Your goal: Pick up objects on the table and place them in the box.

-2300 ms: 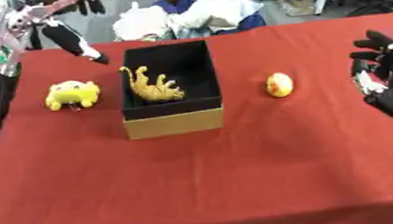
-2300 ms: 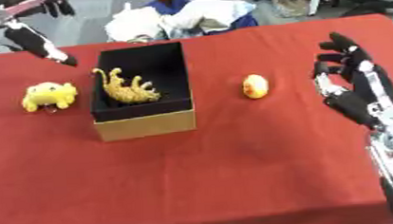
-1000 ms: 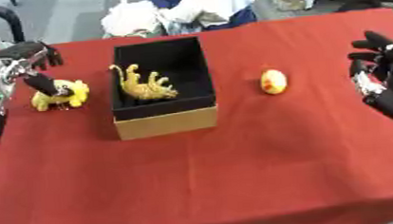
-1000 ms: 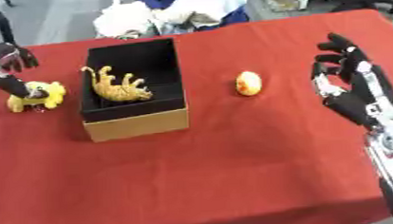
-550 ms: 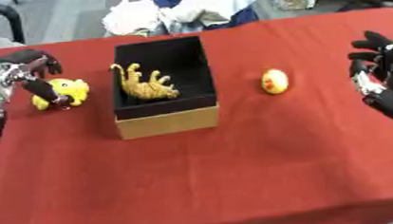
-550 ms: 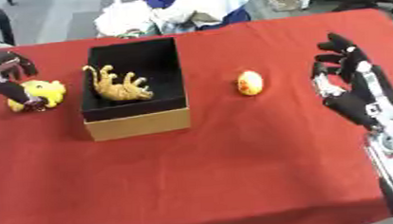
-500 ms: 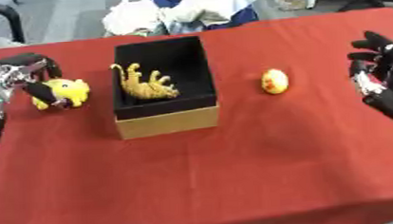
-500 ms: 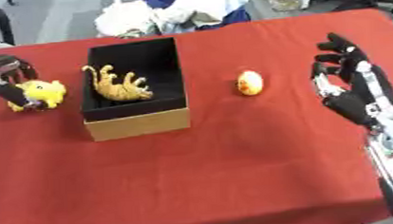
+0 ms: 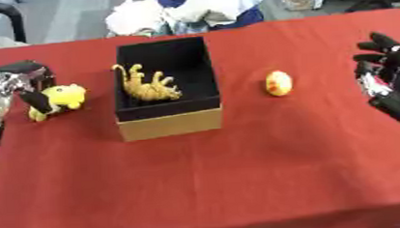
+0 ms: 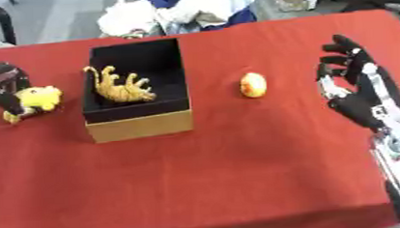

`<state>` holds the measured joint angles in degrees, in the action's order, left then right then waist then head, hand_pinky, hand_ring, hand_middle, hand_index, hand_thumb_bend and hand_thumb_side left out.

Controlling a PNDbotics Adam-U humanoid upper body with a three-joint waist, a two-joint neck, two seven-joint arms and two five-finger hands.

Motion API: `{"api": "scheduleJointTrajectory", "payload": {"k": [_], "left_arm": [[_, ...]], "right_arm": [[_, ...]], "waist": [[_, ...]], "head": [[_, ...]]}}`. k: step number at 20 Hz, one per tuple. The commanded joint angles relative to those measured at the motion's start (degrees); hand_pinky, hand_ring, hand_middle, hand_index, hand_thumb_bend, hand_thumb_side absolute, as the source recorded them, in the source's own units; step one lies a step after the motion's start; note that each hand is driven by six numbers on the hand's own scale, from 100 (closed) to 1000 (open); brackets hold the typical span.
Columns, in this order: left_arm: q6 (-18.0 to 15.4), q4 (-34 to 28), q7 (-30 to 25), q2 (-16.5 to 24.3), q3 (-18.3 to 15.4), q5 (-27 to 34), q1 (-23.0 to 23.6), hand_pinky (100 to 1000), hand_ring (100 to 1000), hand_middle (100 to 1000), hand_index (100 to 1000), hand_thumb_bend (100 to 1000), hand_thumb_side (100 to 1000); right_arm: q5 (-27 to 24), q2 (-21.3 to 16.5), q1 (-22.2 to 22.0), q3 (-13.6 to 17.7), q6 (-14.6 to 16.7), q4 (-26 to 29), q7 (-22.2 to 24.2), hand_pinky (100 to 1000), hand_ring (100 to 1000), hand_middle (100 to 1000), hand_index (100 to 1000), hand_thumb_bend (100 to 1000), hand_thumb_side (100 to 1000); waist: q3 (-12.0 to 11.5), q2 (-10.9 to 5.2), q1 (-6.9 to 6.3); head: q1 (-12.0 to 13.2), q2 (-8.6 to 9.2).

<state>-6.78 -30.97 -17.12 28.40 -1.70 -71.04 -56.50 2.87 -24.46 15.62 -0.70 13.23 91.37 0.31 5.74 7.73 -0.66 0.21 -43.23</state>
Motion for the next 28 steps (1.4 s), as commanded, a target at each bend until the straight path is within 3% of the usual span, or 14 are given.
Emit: {"api": "scheduleJointTrajectory", "payload": {"k": [1,3,10,18,28], "left_arm": [[0.82,-1.74,5.17,1.50,-0.53,-0.05,-0.90,407,271,238,348,338,100],[0.91,-2.57,7.40,1.23,-0.67,1.24,-1.04,387,231,192,307,306,100],[-0.70,-10.79,9.86,-0.45,0.58,8.05,-3.71,384,214,175,296,232,100],[-3.48,-21.81,10.63,-7.19,5.76,13.00,-6.93,386,221,182,304,220,100],[-8.48,-20.53,7.74,-14.80,10.93,9.25,-6.93,412,253,217,337,285,100]], "right_arm": [[-0.51,-0.66,0.72,0.65,0.13,0.48,0.06,738,819,837,977,100,446],[-0.52,-0.64,0.70,0.67,0.13,0.46,0.05,738,819,837,977,100,447],[-0.55,-0.55,0.54,0.51,0.13,0.32,0.21,738,819,835,977,100,452],[-0.69,-0.35,0.68,0.09,0.17,0.23,0.66,738,820,835,978,100,455],[-0.91,-0.11,1.16,-0.30,0.23,0.22,1.21,738,819,834,978,100,460]], "waist": [[-0.06,-0.70,0.20],[-0.05,-0.75,0.25],[-0.09,-1.38,0.22],[0.93,-1.82,0.28],[2.49,-1.56,0.08]], "head": [[-0.07,0.51],[-0.06,0.52],[-0.01,0.33],[0.68,0.35],[1.29,0.69]]}}
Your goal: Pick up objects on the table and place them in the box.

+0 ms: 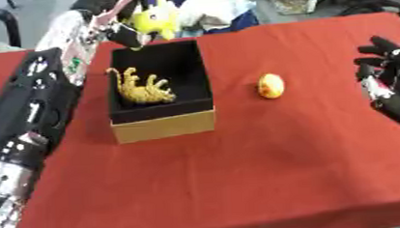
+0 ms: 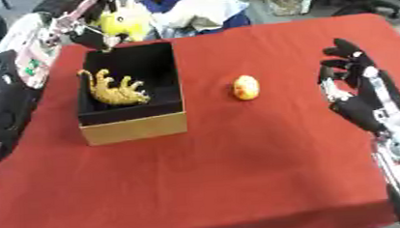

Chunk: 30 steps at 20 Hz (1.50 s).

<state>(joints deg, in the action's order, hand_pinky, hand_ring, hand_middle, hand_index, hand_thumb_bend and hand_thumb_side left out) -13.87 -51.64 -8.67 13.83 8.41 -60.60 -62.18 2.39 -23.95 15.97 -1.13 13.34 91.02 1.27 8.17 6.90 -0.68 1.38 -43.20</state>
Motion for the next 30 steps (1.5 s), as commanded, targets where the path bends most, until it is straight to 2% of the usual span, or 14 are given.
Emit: {"api": "scheduleJointTrajectory", "payload": {"k": [1,5,6,8,9,12,14,18,22,24,27,30], "left_arm": [[-2.02,0.53,-1.18,-0.41,1.13,-1.53,-1.08,422,265,230,350,294,100],[-4.58,1.65,-4.23,-0.33,2.22,-1.66,-0.22,457,323,292,404,330,100],[-5.17,1.71,-5.25,-0.12,2.39,-1.36,-0.03,493,382,353,463,361,116],[-6.56,1.48,-7.95,0.68,2.77,-0.04,0.38,512,413,388,496,380,153],[-7.16,1.14,-9.30,1.25,3.01,0.87,0.62,525,439,412,520,397,192],[-8.57,-0.58,-13.61,3.16,3.59,4.22,1.45,603,537,549,704,503,372],[-9.00,-2.53,-16.05,4.60,3.71,7.05,2.11,646,582,605,767,573,451],[-8.02,-8.55,-17.49,7.42,2.95,14.06,4.10,693,620,661,805,670,597],[-4.18,-17.36,-14.43,10.55,1.03,24.41,8.00,686,588,631,796,620,602],[-1.88,-21.96,-11.59,11.64,-0.23,29.78,10.88,674,566,611,785,560,587],[1.71,-27.27,-7.35,12.19,-2.31,37.06,15.29,660,541,585,762,467,551],[3.84,-30.28,-2.89,11.96,-3.93,43.00,18.98,650,528,570,755,408,533]], "right_arm": [[-0.43,-0.63,0.80,0.14,0.12,0.56,0.25,738,819,834,978,100,461],[-0.45,-0.63,0.77,0.23,0.15,0.56,0.20,738,819,834,978,100,462],[-0.45,-0.63,0.75,0.26,0.15,0.55,0.20,738,819,834,978,100,462],[-0.42,-0.68,0.70,0.36,0.16,0.54,0.15,738,818,834,979,100,464],[-0.40,-0.75,0.67,0.43,0.16,0.53,0.11,737,818,834,979,100,463],[-0.28,-1.10,0.67,0.68,0.13,0.47,-0.08,737,815,834,979,100,460],[-0.17,-1.46,0.79,0.77,0.12,0.43,-0.18,738,814,831,978,100,463],[0.53,-3.69,1.67,0.56,0.16,0.04,0.04,737,814,826,977,100,433],[1.14,-8.05,4.56,-0.64,-0.18,-1.48,1.17,741,817,827,976,129,412],[1.27,-10.68,6.80,-1.84,-0.30,-2.86,2.32,743,819,828,977,149,413],[0.34,-14.22,10.47,-4.29,-0.25,-6.12,4.98,743,819,829,977,170,430],[0.20,-16.36,14.90,-7.26,0.19,-10.79,9.04,751,829,838,977,203,458]], "waist": [[0.07,-0.71,0.09],[-0.11,-0.66,0.03],[-0.20,-0.65,0.02],[-0.42,-0.68,0.03],[-0.54,-0.70,0.04],[-1.03,-0.79,0.09],[-1.39,-0.85,0.13],[-2.44,-1.09,0.25],[-3.58,-1.29,0.53],[-4.30,-1.36,0.77],[-5.73,-1.51,1.10],[-6.89,-1.61,1.37]], "head": [[0.10,0.64],[-0.08,0.62],[-0.09,0.61],[-0.23,0.57],[-0.30,0.56],[-0.55,0.50],[-0.80,0.50],[-1.32,0.42],[-1.93,0.41],[-2.50,0.42],[-3.71,0.44],[-4.33,0.55]]}}
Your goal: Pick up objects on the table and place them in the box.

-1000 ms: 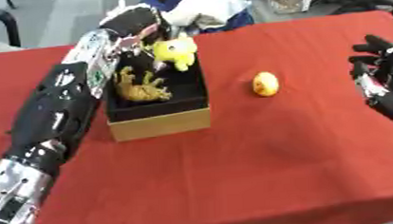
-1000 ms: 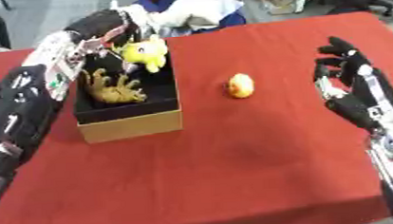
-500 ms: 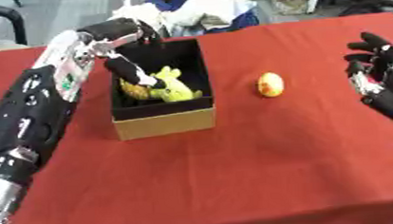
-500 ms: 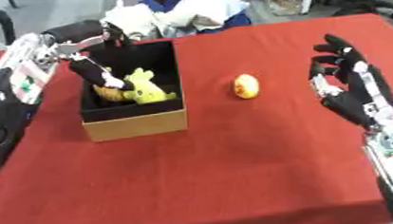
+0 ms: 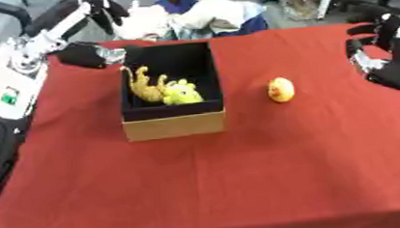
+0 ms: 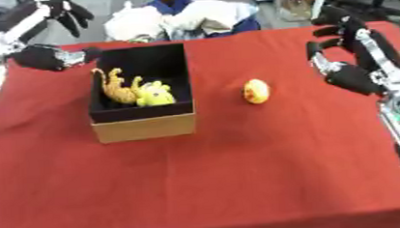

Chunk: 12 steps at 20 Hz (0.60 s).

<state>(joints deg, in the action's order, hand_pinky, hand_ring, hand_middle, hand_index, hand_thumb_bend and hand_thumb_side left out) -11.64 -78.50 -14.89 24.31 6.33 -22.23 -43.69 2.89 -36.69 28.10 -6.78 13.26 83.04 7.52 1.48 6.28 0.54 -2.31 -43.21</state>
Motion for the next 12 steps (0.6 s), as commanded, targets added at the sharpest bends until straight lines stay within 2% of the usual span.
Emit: {"api": "scheduleJointTrajectory", "payload": {"k": [1,6,12], "left_arm": [[2.19,-4.33,5.00,1.28,-2.41,6.60,1.77,644,520,561,749,395,529],[4.23,-8.65,9.76,0.29,-4.06,11.73,6.64,641,516,555,743,363,545],[5.68,-12.39,11.19,-1.09,-5.40,14.22,10.07,636,510,549,737,348,567]], "right_arm": [[0.18,-3.89,4.51,-2.67,0.33,-5.02,4.41,752,831,839,976,203,468],[3.41,-2.58,11.19,-5.86,2.03,-16.59,11.68,764,848,849,974,234,502],[11.72,2.01,15.05,-4.43,4.67,-29.46,14.88,771,857,856,971,258,518]], "waist": [[-0.59,-0.97,0.26],[-2.38,-0.80,0.54],[-3.89,-0.50,0.50]], "head": [[-0.91,0.62],[-2.15,0.66],[-3.16,0.75]]}}
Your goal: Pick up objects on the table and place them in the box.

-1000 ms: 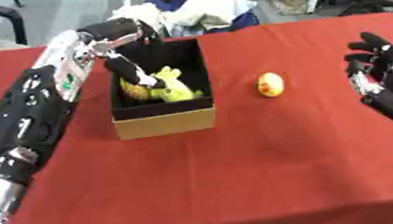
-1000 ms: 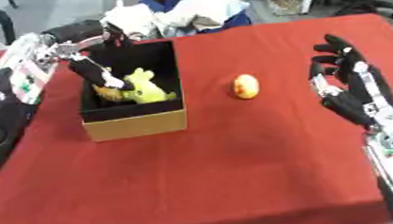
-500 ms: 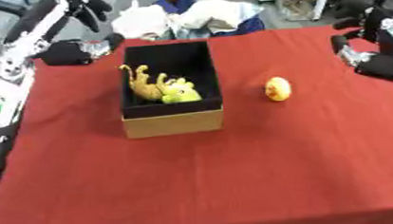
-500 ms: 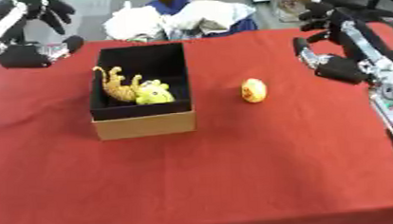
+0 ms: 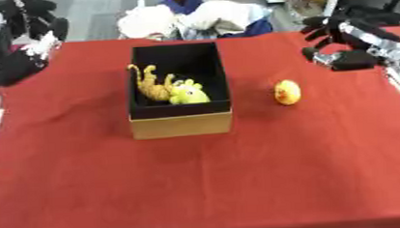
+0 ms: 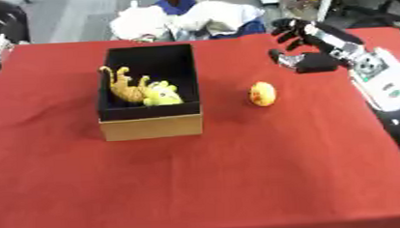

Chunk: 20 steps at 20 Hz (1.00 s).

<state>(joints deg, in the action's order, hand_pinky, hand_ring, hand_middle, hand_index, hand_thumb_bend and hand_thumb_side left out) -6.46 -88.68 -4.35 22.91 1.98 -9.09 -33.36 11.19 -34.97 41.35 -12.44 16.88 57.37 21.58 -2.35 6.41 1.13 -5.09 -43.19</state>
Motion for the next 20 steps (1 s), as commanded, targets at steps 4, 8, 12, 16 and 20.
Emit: {"api": "scheduleJointTrajectory", "payload": {"k": [4,8,12,16,20], "left_arm": [[1.41,-3.12,0.53,-0.33,-1.81,1.65,1.21,638,511,550,739,329,589],[1.83,-3.14,0.11,-0.49,-2.09,1.71,1.83,638,511,550,739,326,599],[1.97,-2.92,-0.06,-0.58,-2.25,1.69,2.25,637,509,549,739,322,606],[2.00,-2.83,-0.24,-0.62,-2.30,1.62,2.58,637,509,549,740,316,611],[2.10,-2.76,-0.37,-0.63,-2.34,1.62,2.99,637,509,550,740,313,618]], "right_arm": [[9.65,3.10,3.28,2.85,2.58,-10.26,0.34,775,864,862,968,286,531],[14.40,4.20,3.81,3.75,3.95,-13.48,-0.22,780,870,866,964,324,528],[19.40,4.29,4.02,3.86,5.01,-13.76,-0.68,788,880,874,955,390,512],[24.25,4.34,4.04,4.04,5.87,-13.42,-1.74,788,869,835,868,450,482],[29.11,4.44,4.06,4.13,6.51,-12.94,-4.34,761,824,697,714,514,370]], "waist": [[-0.44,-0.55,-0.08],[-0.61,-0.46,-0.01],[-0.53,-0.29,0.21],[-0.55,-0.27,0.29],[-0.57,-0.32,0.25]], "head": [[-0.76,0.72],[-0.89,0.81],[-0.97,0.93],[-0.99,0.99],[-0.99,1.02]]}}
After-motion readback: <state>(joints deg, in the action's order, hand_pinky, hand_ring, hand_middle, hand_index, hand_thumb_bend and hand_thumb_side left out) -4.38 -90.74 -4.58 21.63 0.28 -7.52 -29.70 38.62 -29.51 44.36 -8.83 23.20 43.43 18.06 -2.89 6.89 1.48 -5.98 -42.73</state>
